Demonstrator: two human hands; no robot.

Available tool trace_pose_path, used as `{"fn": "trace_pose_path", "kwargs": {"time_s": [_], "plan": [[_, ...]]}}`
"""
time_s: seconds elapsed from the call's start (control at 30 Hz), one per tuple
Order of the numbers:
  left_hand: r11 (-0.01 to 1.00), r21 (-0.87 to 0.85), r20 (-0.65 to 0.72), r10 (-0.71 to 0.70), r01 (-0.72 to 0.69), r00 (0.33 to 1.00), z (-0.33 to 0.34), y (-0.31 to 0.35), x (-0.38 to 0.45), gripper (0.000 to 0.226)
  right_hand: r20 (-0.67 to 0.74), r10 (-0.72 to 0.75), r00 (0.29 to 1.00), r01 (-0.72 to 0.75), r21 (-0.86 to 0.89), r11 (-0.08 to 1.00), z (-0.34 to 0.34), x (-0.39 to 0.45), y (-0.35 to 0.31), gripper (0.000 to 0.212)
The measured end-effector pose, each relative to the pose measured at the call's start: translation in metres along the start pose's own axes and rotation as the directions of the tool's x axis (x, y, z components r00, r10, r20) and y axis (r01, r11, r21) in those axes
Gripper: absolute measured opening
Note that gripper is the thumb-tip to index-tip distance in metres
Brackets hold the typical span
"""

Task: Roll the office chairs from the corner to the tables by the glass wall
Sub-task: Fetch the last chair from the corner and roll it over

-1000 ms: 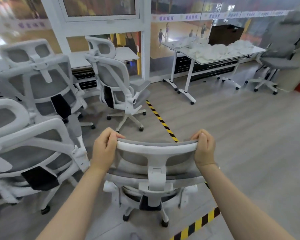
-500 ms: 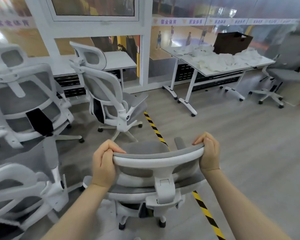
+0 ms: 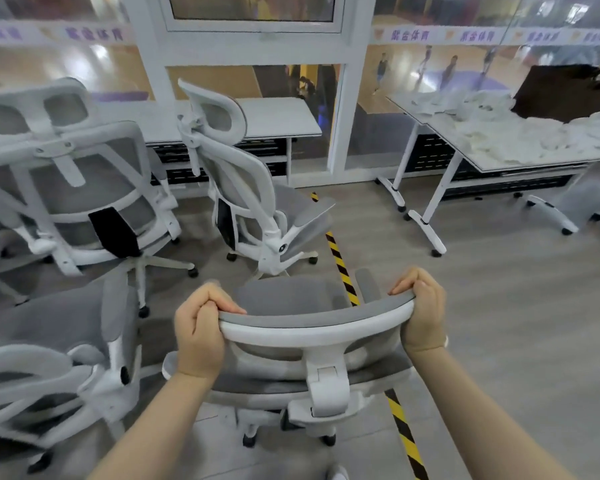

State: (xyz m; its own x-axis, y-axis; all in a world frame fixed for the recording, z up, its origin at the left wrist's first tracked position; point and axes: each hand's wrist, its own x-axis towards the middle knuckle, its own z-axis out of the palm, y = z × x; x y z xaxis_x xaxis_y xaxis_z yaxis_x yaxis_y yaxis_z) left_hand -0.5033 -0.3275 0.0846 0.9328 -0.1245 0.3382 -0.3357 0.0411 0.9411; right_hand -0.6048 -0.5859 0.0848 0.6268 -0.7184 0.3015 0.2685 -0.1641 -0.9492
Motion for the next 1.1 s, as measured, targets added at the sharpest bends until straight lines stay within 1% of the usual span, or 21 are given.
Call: {"fn": "trace_pose_path", "kwargs": {"time_s": [0.17,0.33,0.43,0.53,0.87,1.1], "plan": [[1.000,0.017,-0.162,0.005,-0.003,0.987,0.025,-0.003,0.018,0.035,0.111,-0.017,0.994,0.017,0.004,1.000,0.004,0.042,0.013,0.026],[1.000,-0.001,-0.260,0.004,-0.005,0.966,0.044,-0.008,0.038,0.038,0.185,-0.001,0.983,-0.004,0.031,1.000,0.008,0.073,0.024,0.024],[0.999,-0.030,-0.282,-0.024,0.016,0.959,0.050,-0.009,0.045,0.033,0.238,-0.037,0.971,0.029,0.041,0.999,0.007,0.082,0.033,0.025],[0.999,-0.040,-0.284,-0.020,0.009,0.959,0.051,-0.012,0.051,0.032,0.269,-0.089,0.959,0.079,0.050,0.996,0.006,0.087,0.040,0.026],[0.999,-0.024,-0.296,-0.031,0.025,0.955,0.051,-0.026,0.085,0.033,0.271,-0.107,0.957,0.092,0.068,0.993,0.027,0.112,0.049,0.027],[0.998,-0.030,-0.288,-0.060,0.054,0.956,0.059,-0.029,0.101,0.033,0.229,-0.098,0.969,0.089,0.049,0.995,0.037,0.131,0.054,0.030]]}}
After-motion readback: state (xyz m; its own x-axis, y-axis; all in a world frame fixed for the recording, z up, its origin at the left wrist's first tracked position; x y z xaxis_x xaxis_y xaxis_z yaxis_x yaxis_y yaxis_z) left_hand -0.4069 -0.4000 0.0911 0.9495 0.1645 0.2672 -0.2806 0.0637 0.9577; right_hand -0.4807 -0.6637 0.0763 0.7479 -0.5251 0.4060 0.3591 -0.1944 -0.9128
